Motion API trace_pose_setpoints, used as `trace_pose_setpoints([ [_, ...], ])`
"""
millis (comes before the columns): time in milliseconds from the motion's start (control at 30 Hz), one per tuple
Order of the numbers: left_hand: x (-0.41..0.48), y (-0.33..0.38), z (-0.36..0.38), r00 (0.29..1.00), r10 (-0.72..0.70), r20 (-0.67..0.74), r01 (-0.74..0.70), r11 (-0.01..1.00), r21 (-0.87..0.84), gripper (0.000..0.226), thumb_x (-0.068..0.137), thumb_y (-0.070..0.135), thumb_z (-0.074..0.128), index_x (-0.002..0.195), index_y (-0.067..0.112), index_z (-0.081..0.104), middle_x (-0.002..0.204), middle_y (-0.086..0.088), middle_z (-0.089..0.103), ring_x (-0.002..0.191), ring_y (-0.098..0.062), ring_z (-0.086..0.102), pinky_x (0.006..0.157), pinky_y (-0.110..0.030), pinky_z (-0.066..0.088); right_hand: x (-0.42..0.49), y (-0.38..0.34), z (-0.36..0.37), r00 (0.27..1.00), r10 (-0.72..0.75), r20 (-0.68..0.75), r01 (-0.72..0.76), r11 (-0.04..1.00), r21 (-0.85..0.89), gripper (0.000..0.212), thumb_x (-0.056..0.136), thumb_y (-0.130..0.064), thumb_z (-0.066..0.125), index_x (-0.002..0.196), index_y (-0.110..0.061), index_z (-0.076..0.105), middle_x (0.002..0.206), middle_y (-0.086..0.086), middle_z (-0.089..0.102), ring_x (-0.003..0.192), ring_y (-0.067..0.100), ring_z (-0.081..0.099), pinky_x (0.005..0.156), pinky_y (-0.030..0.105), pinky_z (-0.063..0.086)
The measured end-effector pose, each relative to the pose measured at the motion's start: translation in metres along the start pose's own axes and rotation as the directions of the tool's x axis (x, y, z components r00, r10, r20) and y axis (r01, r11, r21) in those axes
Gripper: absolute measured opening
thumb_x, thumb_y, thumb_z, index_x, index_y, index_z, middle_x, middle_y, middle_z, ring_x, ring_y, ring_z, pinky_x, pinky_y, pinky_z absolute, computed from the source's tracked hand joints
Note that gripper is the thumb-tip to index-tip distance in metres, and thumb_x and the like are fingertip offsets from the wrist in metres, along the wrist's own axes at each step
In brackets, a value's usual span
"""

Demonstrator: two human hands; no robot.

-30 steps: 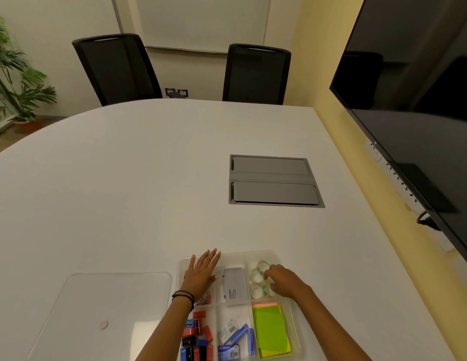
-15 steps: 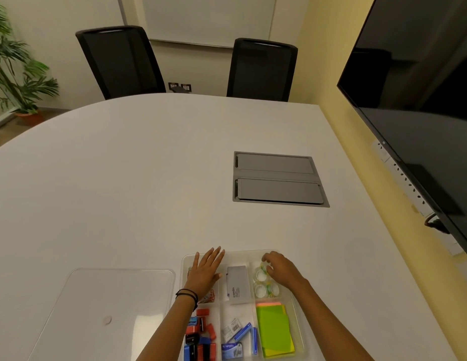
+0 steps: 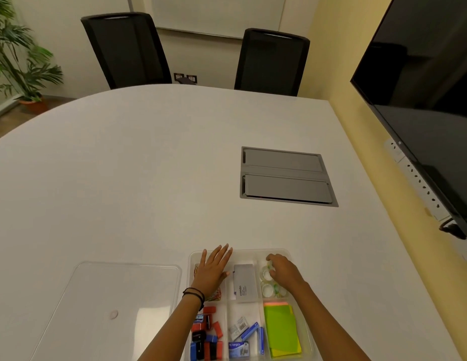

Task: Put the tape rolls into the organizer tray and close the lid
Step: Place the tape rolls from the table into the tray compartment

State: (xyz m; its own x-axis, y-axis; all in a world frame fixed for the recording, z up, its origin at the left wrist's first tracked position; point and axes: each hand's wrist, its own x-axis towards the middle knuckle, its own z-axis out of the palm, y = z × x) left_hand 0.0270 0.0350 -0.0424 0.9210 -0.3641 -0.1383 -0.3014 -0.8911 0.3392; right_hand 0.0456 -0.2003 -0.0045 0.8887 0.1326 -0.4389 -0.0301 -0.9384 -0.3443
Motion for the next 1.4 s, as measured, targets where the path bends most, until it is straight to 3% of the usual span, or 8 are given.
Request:
trace_pose_setpoints([
  [400,0.000,-0.003,0.004,1.000,0.005,-0.004,-0.005,1.000,0.000,0.062,0.099,0.028,0.040,0.147,0.020,0.002,0.158,-0.006,-0.001,0.146,-0.027,0.000,0.111,-0.050,-0.016,0.001,-0.006,0.011,0.999,-0.024,-0.045,0.024,1.000,-0.007,0.035,0.089,-0.003,0.048,0.123,-0.010,0.050,0.121,0.012,0.054,0.108,0.024,0.054,0.085,0.032,0.045],
  [500,0.000,-0.003,0.004,1.000,0.002,0.002,-0.002,1.000,0.007,0.061,0.100,0.029,0.038,0.146,0.021,-0.002,0.158,-0.005,-0.003,0.146,-0.024,-0.003,0.109,-0.047,-0.018,0.001,-0.005,0.013,0.997,-0.019,-0.078,0.012,0.996,-0.083,0.045,0.087,0.006,0.045,0.128,-0.010,0.046,0.126,0.012,0.048,0.113,0.024,0.050,0.086,0.033,0.047],
  [667,0.000,-0.003,0.004,1.000,-0.001,0.008,0.001,1.000,0.010,0.062,0.100,0.030,0.037,0.146,0.022,-0.003,0.159,-0.004,-0.004,0.146,-0.022,-0.003,0.110,-0.046,-0.018,0.002,-0.003,0.014,0.998,-0.032,0.047,0.041,0.977,-0.211,0.064,0.085,0.011,0.043,0.141,-0.019,0.032,0.140,0.015,0.036,0.121,0.031,0.046,0.094,0.038,0.047],
  [800,0.000,-0.001,0.002,1.000,0.000,0.004,0.000,1.000,-0.005,0.062,0.099,0.028,0.038,0.146,0.021,-0.001,0.158,-0.004,-0.003,0.146,-0.023,-0.002,0.112,-0.048,-0.016,0.005,0.000,0.013,0.987,-0.064,0.148,0.094,0.975,-0.203,0.065,0.083,0.011,0.047,0.139,-0.020,0.034,0.137,0.014,0.037,0.114,0.031,0.052,0.086,0.038,0.049],
  [1133,-0.001,0.000,0.000,1.000,-0.009,0.016,0.009,1.000,-0.005,0.061,0.100,0.029,0.037,0.147,0.021,-0.001,0.158,-0.005,-0.004,0.146,-0.022,-0.003,0.114,-0.048,-0.014,0.009,-0.003,0.010,0.982,-0.144,0.118,0.176,0.924,-0.338,0.055,0.084,0.009,0.048,0.131,-0.017,0.041,0.129,0.014,0.043,0.108,0.029,0.051,0.078,0.036,0.047],
  [1300,0.000,-0.002,0.002,1.000,-0.007,0.016,0.007,1.000,0.002,0.061,0.100,0.029,0.037,0.146,0.021,-0.002,0.158,-0.004,-0.004,0.146,-0.022,-0.004,0.113,-0.048,-0.015,0.012,-0.002,0.011,0.977,-0.172,0.126,0.208,0.900,-0.383,0.051,0.083,0.007,0.050,0.128,-0.016,0.042,0.128,0.013,0.045,0.107,0.029,0.051,0.069,0.030,0.035],
  [1400,0.000,-0.002,0.003,1.000,-0.006,0.010,0.006,1.000,0.002,0.061,0.100,0.029,0.037,0.147,0.021,-0.001,0.158,-0.004,-0.003,0.146,-0.023,-0.004,0.111,-0.049,-0.016,0.013,0.001,0.011,0.983,-0.155,0.099,0.181,0.904,-0.388,0.054,0.083,0.009,0.051,0.130,-0.015,0.042,0.129,0.013,0.045,0.107,0.029,0.052,0.071,0.034,0.041],
])
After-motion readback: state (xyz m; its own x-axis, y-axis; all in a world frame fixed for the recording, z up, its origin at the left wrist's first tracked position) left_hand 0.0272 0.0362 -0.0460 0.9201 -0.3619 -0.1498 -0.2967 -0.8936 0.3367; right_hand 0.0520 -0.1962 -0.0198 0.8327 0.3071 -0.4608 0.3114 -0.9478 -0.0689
